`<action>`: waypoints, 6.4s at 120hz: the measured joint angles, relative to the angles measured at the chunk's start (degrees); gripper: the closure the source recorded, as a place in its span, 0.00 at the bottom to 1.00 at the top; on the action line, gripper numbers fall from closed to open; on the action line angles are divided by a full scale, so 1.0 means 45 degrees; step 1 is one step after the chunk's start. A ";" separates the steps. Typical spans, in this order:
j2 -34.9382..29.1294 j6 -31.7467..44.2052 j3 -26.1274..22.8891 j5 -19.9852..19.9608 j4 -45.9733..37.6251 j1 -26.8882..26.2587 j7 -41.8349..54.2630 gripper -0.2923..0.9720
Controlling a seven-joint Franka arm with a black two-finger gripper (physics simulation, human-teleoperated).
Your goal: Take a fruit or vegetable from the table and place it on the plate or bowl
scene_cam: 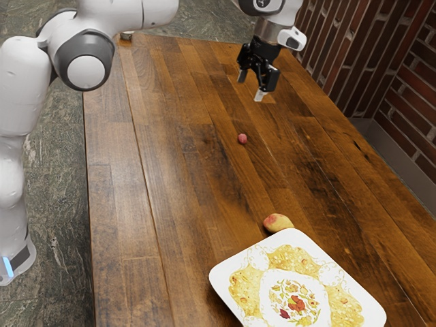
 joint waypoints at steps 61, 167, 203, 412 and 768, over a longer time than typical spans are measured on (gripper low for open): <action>-0.0049 0.0159 -0.1456 -0.1213 -0.0061 -0.0321 -0.0042 0.23; -0.2760 0.8475 -0.4046 -0.1367 -0.8932 -0.0239 0.4483 0.23; -0.2444 0.9417 -0.4313 -0.1547 -0.9494 -0.0323 0.5200 0.23; 0.0556 1.0843 -0.4566 -0.1544 -0.7982 -0.0307 0.6294 0.23; 0.0281 0.9392 -0.4563 -0.0744 -0.5254 -0.2193 0.5716 0.51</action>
